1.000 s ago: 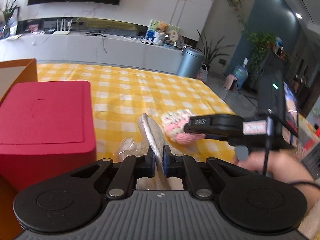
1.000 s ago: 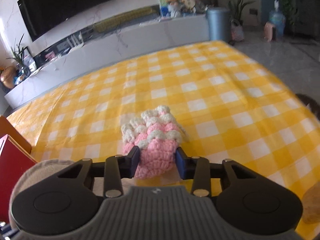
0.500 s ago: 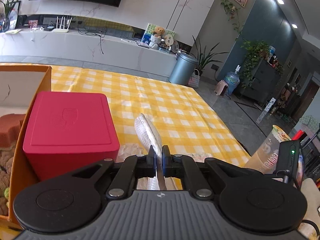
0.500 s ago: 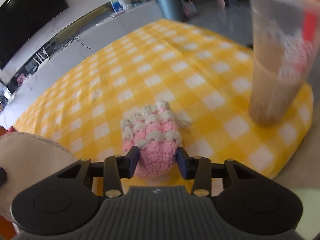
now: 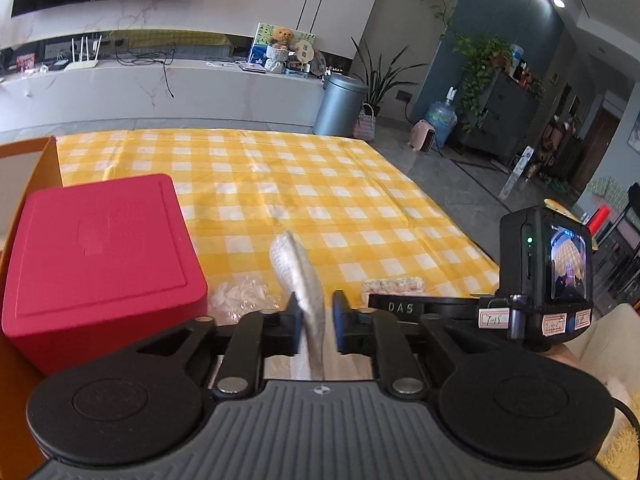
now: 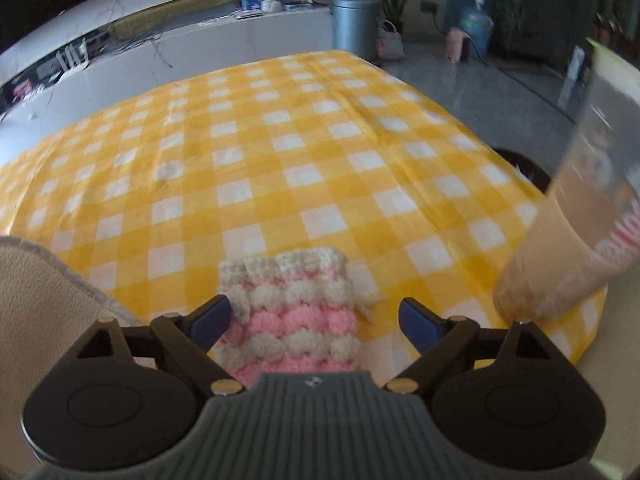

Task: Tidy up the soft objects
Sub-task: 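Lift the beige pad with the left gripper while right lifts the pink pouch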

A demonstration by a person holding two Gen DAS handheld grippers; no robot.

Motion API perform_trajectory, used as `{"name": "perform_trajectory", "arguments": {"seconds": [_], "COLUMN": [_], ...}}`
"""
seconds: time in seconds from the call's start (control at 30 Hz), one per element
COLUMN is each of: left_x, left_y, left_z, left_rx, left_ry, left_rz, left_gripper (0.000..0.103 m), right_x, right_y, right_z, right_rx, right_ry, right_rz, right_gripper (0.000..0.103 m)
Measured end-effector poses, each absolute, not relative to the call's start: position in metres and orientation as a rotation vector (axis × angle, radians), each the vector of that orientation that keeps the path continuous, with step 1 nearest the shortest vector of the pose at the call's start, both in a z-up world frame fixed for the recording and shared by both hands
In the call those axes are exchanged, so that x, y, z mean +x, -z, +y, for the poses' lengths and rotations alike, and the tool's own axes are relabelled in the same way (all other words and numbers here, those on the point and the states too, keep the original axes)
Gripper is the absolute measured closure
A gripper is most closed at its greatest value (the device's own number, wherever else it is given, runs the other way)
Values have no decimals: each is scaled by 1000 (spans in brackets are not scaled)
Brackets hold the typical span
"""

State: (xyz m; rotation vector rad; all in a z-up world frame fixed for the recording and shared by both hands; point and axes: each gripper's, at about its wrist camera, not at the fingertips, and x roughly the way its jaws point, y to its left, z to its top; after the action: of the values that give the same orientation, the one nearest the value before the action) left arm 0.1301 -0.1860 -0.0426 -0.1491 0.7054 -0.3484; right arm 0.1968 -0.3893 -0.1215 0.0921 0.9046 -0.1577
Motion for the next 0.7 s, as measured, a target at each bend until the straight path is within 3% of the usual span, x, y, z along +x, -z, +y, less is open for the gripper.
{"name": "perform_trajectory", "arguments": {"seconds": [0.13,0.27,0.37,0.7], "left_x": [134,134,124,116], "left_y": [43,45,42,51], "left_z": [-199,-209,-206,-183], "left_rx": [-24,74,115,-71], "left_ry": [320,265,244,370], "left_rz": [661,658,612,670], "left_gripper": [61,58,50,49], "right_x": [206,205,203,204], "right_y": [129,130,130,130], "right_z": [-389,-390,-387,-388], "right_rx": [90,98,85,107], "right_ry": [136,134,131,140], "right_rz": [927,927,929,946], "right_gripper": [12,12,12,12]}}
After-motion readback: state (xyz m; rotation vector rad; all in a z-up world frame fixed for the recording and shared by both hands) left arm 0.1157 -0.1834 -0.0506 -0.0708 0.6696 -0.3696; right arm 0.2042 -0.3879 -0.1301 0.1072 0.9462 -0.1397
